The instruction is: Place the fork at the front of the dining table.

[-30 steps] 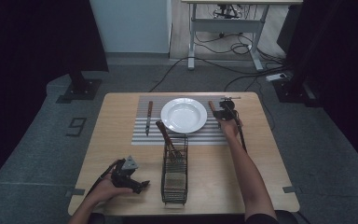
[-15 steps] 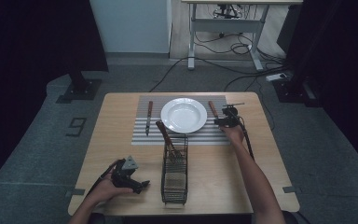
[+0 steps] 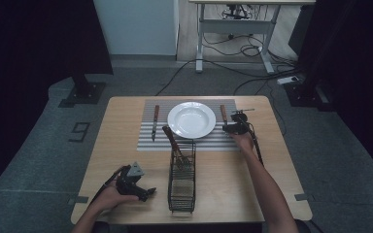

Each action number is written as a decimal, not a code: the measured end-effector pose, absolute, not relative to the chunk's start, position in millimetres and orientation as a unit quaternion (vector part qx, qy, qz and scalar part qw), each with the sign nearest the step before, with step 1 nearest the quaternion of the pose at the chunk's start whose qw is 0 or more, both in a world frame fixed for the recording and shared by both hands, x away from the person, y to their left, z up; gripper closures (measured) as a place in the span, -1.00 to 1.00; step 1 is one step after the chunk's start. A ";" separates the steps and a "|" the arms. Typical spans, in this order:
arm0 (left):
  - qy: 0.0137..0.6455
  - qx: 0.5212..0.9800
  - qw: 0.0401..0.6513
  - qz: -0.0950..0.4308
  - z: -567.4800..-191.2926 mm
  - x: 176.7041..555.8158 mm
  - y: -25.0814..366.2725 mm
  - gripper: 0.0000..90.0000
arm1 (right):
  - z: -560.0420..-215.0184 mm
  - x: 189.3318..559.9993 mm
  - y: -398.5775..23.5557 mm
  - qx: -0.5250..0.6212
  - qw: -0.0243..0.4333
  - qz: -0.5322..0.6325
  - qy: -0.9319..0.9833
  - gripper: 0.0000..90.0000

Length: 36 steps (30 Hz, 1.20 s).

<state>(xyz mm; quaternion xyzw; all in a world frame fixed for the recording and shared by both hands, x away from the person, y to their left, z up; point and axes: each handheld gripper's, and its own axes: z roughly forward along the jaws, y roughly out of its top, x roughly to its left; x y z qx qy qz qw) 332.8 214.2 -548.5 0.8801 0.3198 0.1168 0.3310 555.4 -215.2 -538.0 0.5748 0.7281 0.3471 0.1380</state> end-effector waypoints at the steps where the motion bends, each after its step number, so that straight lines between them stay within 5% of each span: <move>1: 0.320 0.880 0.331 0.117 -548.5 332.8 214.2 -1.00 | -538.2 555.2 -215.4 0.574 0.138 0.348 0.728 0.38; 36: 0.320 0.880 0.331 0.117 -548.5 332.8 214.2 -1.00 | -523.4 541.1 -235.4 0.568 0.154 0.395 0.706 0.25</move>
